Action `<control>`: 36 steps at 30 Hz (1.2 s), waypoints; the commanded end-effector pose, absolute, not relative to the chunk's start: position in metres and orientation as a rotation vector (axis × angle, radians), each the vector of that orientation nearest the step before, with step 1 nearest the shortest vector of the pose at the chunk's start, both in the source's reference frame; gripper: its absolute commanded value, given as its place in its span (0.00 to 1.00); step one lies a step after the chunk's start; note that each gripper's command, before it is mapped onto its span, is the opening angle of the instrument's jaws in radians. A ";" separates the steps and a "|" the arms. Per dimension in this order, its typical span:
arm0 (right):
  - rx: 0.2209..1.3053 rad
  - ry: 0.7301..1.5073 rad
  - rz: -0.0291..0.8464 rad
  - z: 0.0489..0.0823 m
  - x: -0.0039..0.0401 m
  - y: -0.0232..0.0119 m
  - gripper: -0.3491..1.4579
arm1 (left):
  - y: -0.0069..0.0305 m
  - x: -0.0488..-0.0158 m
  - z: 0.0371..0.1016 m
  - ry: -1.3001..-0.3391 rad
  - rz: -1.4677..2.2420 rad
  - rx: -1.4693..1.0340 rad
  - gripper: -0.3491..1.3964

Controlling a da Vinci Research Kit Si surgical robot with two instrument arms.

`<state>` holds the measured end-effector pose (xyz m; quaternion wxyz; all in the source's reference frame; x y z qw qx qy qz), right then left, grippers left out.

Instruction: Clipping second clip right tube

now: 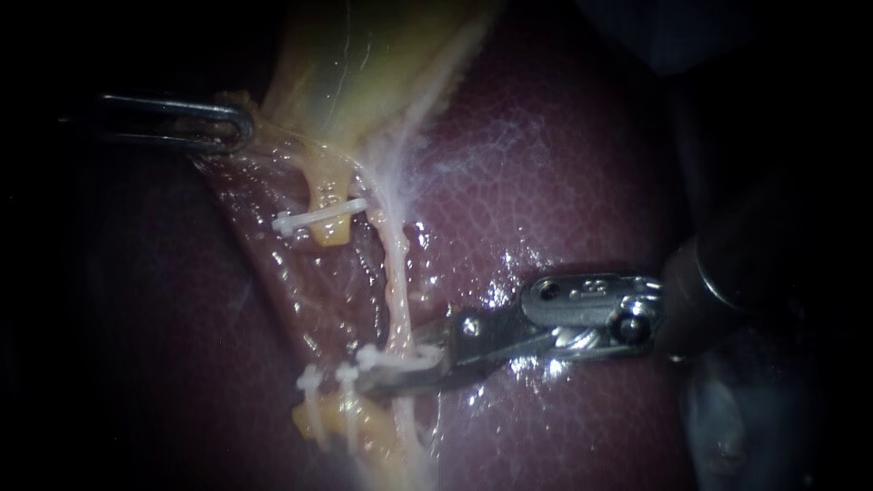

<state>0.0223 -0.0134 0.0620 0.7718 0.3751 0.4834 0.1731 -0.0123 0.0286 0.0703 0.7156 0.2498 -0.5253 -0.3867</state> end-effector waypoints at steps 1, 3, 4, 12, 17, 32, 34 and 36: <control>0.813 1.050 0.378 0.0620 0.0224 -0.0134 0.25 | 0.0286 -0.0124 0.0704 -1.163 -0.856 0.553 0.00; 0.815 1.067 0.384 0.0621 0.0226 -0.0133 0.37 | 0.0286 -0.0123 0.0704 -1.163 -0.856 0.553 0.00; 0.813 1.085 0.392 0.0622 0.0228 -0.0132 0.42 | 0.0286 -0.0123 0.0704 -1.163 -0.856 0.553 0.00; 0.784 1.201 0.462 0.0629 0.0229 -0.0127 0.47 | 0.0286 -0.0123 0.0704 -1.163 -0.856 0.553 0.00; 0.811 1.219 0.487 0.0631 0.0225 -0.0120 0.47 | 0.0286 -0.0123 0.0704 -1.163 -0.856 0.553 0.00; 1.261 1.329 0.687 0.0630 0.0220 -0.0131 0.47 | 0.0286 -0.0123 0.0704 -1.163 -0.856 0.553 0.00; 1.271 1.334 0.687 0.0626 0.0221 -0.0134 0.47 | 0.0286 -0.0123 0.0704 -1.163 -0.856 0.553 0.00; 1.279 1.331 0.688 0.0621 0.0222 -0.0137 0.46 | 0.0286 -0.0123 0.0704 -1.163 -0.856 0.553 0.00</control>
